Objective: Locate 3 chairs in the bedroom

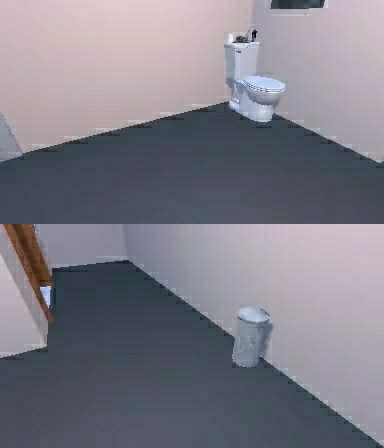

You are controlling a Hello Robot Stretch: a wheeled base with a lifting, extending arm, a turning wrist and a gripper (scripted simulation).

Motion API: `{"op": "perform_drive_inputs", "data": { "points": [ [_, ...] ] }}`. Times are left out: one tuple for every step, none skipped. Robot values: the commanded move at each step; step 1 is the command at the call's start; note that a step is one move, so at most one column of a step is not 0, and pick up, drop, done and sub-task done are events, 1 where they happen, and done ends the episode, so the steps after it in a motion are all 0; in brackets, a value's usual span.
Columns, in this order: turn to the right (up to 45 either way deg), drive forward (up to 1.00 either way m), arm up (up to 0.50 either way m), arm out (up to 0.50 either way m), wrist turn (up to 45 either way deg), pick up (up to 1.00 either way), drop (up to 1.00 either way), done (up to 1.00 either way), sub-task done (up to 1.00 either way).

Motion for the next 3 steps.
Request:
{"op": "perform_drive_inputs", "data": {
  "points": [
    [-45.0,0.00,0.00,0.00,0.0,0.00,0.00,0.00,0.00],
    [-36.0,0.00,0.00,0.00,0.0,0.00,0.00,0.00,0.00],
    [0.0,1.00,0.00,0.00,0.0,0.00,0.00,0.00,0.00]
  ]
}}
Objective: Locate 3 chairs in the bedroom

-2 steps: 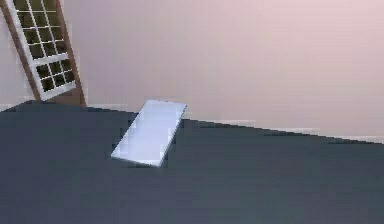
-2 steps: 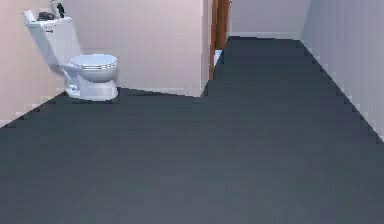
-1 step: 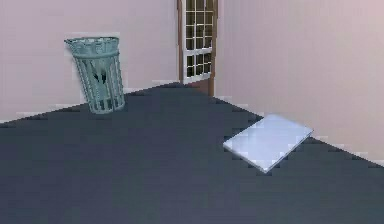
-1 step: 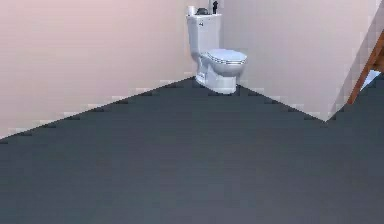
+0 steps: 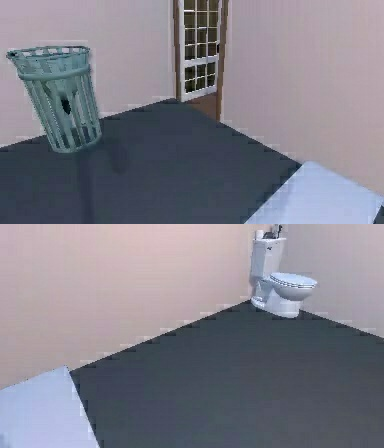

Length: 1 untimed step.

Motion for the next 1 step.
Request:
{"op": "perform_drive_inputs", "data": {
  "points": [
    [0.0,1.00,0.00,0.00,0.0,0.00,0.00,0.00,0.00]
  ]
}}
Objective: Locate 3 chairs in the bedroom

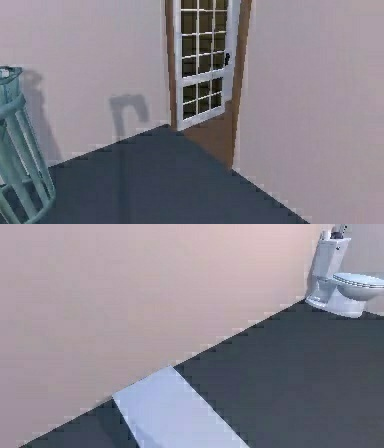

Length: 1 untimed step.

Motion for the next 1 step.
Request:
{"op": "perform_drive_inputs", "data": {
  "points": [
    [-3.0,0.00,0.00,0.00,0.0,0.00,0.00,0.00,0.00]
  ]
}}
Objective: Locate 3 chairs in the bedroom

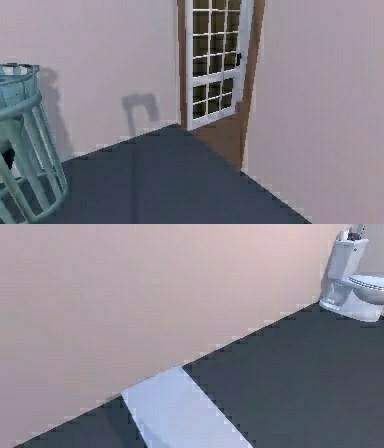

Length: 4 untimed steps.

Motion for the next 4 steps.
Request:
{"op": "perform_drive_inputs", "data": {
  "points": [
    [0.0,1.00,0.00,0.00,0.0,0.00,0.00,0.00,0.00],
    [0.0,0.95,0.00,0.00,0.0,0.00,0.00,0.00,0.00],
    [45.0,0.00,0.00,0.00,0.0,0.00,0.00,0.00,0.00],
    [39.0,0.00,0.00,0.00,0.0,0.00,0.00,0.00,0.00]
  ]
}}
